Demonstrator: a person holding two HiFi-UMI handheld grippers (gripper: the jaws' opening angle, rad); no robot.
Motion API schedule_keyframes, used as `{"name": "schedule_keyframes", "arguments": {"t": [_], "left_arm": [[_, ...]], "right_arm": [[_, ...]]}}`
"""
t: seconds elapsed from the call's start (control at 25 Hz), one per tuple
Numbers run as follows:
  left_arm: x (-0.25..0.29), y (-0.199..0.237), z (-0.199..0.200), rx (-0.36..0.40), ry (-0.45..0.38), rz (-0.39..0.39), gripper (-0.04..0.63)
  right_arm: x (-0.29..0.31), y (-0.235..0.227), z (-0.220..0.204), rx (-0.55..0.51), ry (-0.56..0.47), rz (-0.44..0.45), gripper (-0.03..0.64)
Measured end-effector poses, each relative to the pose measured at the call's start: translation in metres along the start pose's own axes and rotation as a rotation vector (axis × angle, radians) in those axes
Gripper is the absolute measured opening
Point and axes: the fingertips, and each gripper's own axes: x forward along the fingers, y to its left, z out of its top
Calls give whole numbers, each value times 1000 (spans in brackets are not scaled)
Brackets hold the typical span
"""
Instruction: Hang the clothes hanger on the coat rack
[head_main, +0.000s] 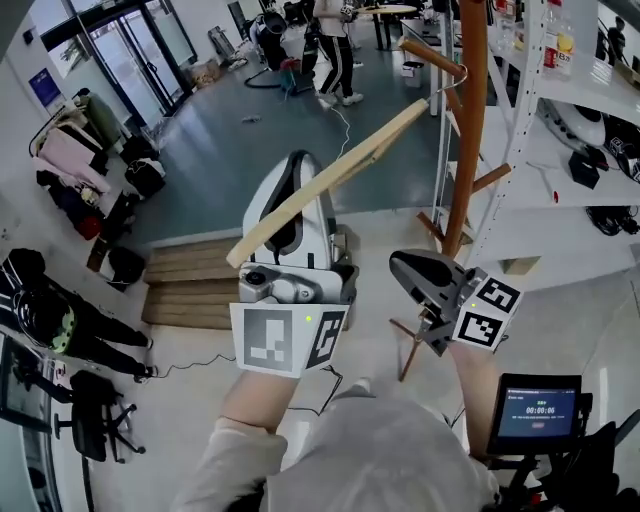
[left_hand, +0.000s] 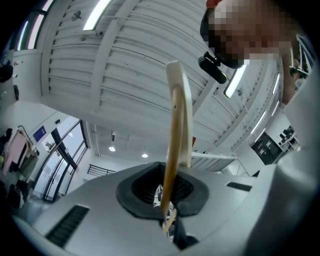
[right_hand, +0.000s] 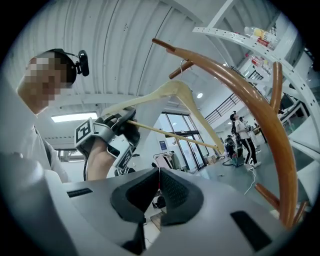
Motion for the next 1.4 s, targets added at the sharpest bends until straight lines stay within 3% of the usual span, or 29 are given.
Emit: {"name": "schedule_keyframes", "arguments": {"t": [0.4, 0.76, 1.04, 1.4], "left_arm": [[-29, -38, -54, -20, 129, -97, 5], [-57, -69, -87, -17, 200, -210, 51], [-86, -59, -130, -34, 304, -208, 51], [-126, -57, -194, -102, 452, -238, 51]], "right_arm": [[-13, -8, -10, 46, -26, -15, 12], [-9, -10, -26, 79, -25, 13, 14], [-18, -15, -46, 131, -27, -4, 14], [-43, -38, -69, 181, -33, -113, 14]]}}
